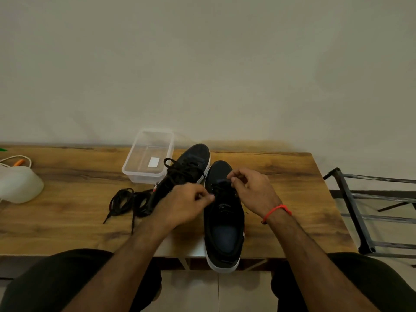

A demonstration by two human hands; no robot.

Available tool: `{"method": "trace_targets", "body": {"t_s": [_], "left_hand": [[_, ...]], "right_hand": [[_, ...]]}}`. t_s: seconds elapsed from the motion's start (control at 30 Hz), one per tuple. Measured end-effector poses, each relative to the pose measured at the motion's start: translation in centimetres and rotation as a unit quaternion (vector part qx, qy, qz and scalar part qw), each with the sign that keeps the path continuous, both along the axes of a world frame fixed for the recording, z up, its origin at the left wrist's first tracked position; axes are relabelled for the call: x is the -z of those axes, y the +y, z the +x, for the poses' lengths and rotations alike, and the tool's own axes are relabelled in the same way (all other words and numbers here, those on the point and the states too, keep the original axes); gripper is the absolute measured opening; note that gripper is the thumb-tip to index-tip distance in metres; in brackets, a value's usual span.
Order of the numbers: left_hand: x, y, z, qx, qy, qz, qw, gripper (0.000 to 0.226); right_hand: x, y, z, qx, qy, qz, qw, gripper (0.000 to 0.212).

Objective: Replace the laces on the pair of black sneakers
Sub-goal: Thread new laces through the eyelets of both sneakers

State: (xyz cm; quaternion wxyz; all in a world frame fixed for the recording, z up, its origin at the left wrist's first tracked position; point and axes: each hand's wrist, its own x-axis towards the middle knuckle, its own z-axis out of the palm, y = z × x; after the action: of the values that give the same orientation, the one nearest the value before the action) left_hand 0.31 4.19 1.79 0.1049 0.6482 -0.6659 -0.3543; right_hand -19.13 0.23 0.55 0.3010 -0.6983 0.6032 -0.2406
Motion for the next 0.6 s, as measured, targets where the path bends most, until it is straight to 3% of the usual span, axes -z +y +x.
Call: {"method": "trace_targets", "body": {"t_s": [0.27,0.5,0.6], "left_hand": [[-0.3,-0.2,1.4,0.013,-0.023,0.030,0.999,0.009],[-4.0,-0.4,3.1,-0.065,0.116,0.021,0.991,0.024],[-4.3,0.0,3.4,-0.063,0.102,0.046,0.992,0.028]], "right_hand": [[0.1,-0.3,-0.4,0.010,-0.002,0.003,1.000,0.018],[-0.1,-0.4,-0.9,0.021,0.010,0.009,1.000,0.016],[-0.1,-0.5,-1.0,0.028,0.009,0.010,1.000,0.015]]}}
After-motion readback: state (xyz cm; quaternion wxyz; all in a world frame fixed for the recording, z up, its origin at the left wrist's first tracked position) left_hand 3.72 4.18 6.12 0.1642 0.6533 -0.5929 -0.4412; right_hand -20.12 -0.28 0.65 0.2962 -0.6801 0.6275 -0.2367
